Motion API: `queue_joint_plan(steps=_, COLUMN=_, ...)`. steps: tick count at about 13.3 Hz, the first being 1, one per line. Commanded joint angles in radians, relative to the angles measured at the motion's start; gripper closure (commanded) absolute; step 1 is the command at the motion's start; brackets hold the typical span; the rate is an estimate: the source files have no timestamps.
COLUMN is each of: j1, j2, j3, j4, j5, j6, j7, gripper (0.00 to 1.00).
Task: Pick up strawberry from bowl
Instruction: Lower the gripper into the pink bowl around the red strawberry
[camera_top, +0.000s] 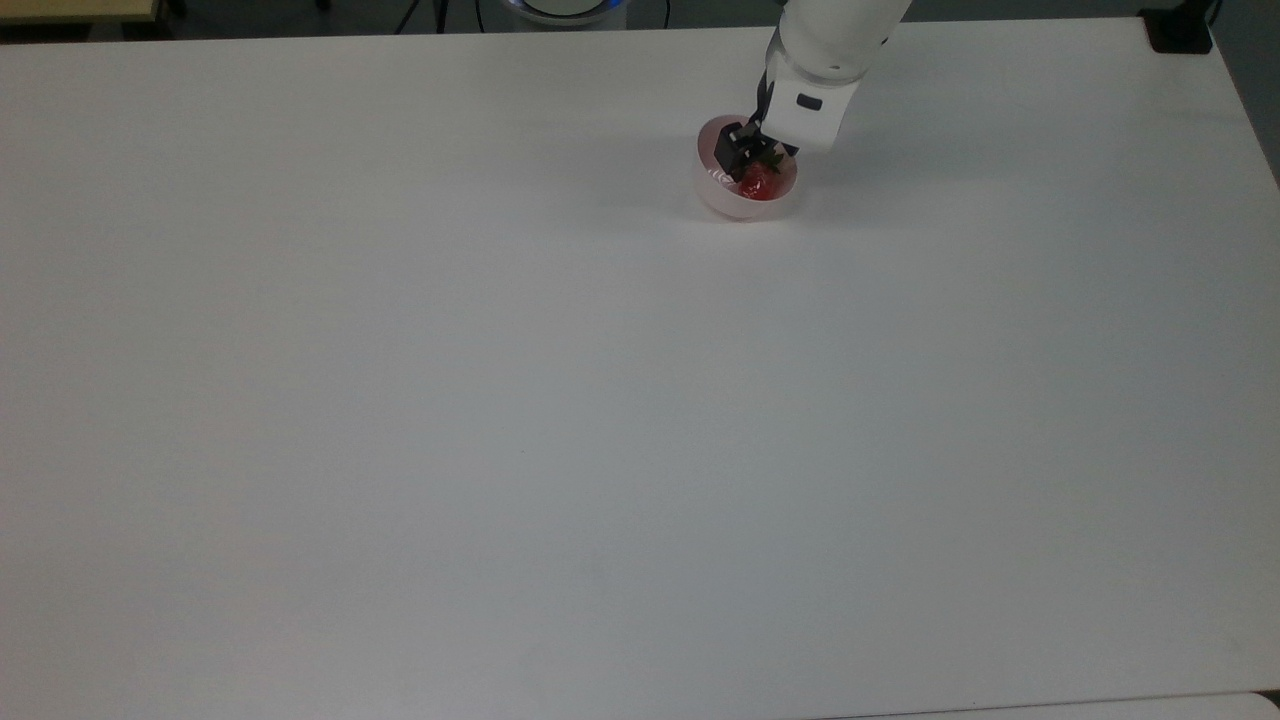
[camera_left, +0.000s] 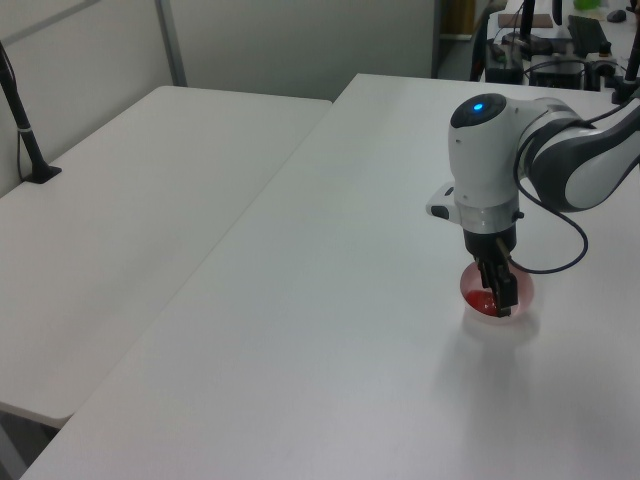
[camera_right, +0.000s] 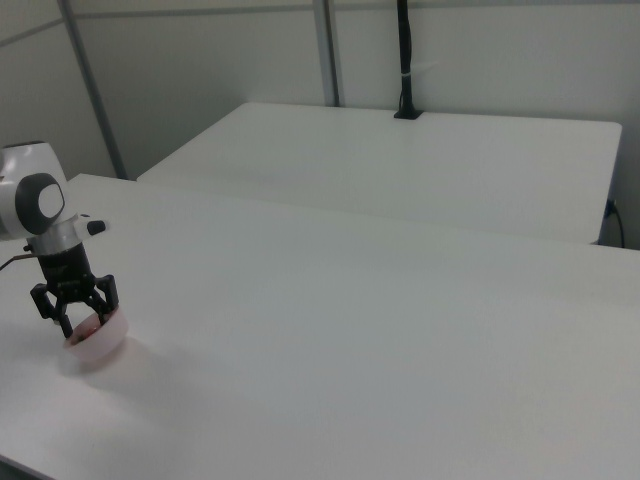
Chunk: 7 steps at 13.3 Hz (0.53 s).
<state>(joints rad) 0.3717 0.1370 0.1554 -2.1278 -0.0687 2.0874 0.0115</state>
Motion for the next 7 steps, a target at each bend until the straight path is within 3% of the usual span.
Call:
queue_joint_plan(steps=1, j1=0.001, j2=0.032, j3=-0.004, j4=-0.011, j5=-0.019, j6=0.046, j7=0.033, gripper=0.31)
queue_joint_plan(steps=7, j1=-0.011, j2=0.033, j3=-0.008, j4=-0.004, j5=-0.02, j6=0.056, j7=0.033, gripper=0.32)
